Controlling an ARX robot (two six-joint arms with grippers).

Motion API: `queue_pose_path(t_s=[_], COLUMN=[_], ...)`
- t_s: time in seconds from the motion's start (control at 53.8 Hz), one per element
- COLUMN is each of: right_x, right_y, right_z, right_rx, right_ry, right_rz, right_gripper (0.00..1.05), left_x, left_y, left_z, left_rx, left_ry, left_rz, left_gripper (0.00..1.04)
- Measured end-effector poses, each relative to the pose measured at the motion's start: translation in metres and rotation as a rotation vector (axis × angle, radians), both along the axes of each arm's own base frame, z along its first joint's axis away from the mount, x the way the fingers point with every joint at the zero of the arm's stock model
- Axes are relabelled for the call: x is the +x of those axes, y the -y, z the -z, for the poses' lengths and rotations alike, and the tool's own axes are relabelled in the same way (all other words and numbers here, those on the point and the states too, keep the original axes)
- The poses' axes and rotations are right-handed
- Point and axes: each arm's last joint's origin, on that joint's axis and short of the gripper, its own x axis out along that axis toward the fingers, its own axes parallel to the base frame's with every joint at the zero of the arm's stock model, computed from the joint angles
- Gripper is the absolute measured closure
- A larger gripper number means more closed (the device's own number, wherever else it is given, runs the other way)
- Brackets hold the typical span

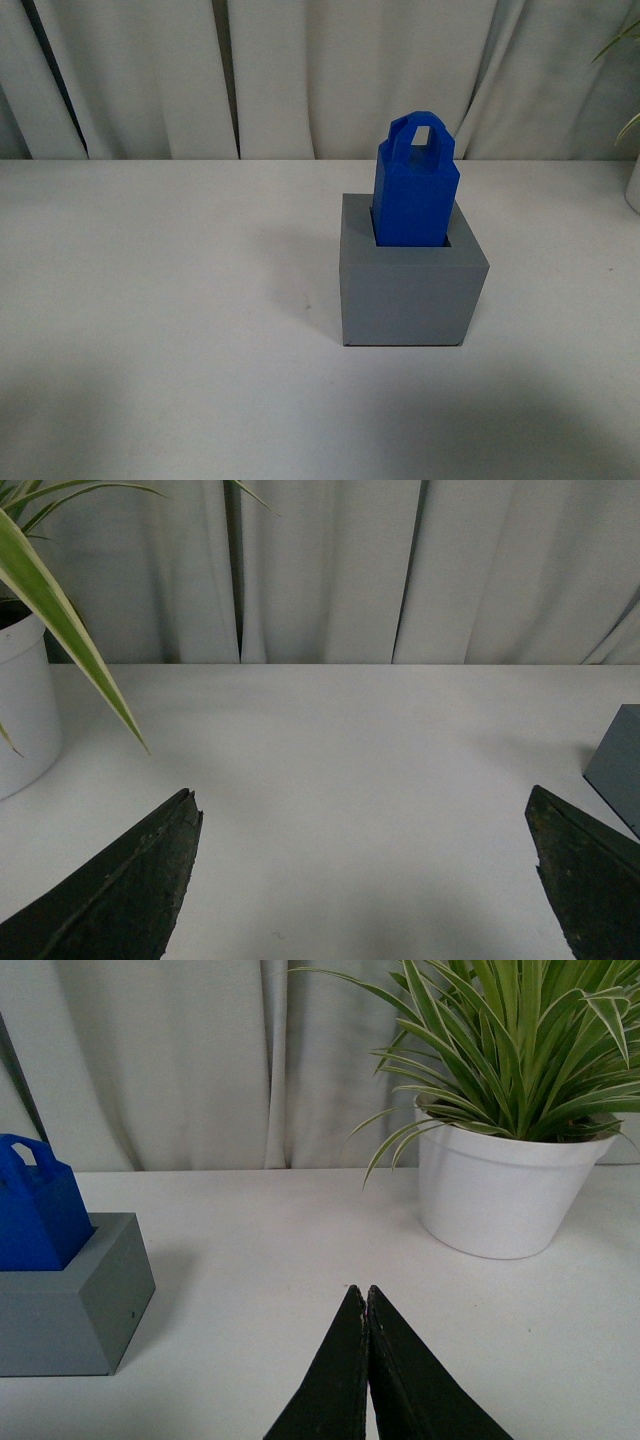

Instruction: Insert blue part into gray base

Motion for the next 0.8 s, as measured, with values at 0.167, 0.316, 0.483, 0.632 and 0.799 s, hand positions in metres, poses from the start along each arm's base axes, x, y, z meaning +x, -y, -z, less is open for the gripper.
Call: queue_pose_path(t_s=[0.167,0.316,0.483,0.632,0.799], right_x=[-0.003,-0.005,-0.016,-0.016,-0.016], right_y=[0.0,0.0,0.0,0.0,0.0], right_z=[0.0,0.001,0.003,0.003,0.003], right_rx=[0.0,0.0,0.0,0.0,0.0], right_ry=[-0.002,-0.001,-0.005,-0.007,-0.006], right_rz=[0.0,0.0,-0.003,-0.002,-0.003], right_gripper=[1.02,1.02,1.02,0.88,0.58], left_x=[0.0,0.0,0.0,0.0,0.0], left_y=[0.0,0.0,0.0,0.0,0.0], left_z=[0.0,0.0,0.0,0.0,0.0], left_rx=[0.0,0.0,0.0,0.0,0.0], left_ry=[0.0,0.0,0.0,0.0,0.0], left_rz=[0.0,0.0,0.0,0.0,0.0], left_gripper=[0.06,0.06,0.06,0.06,0.06])
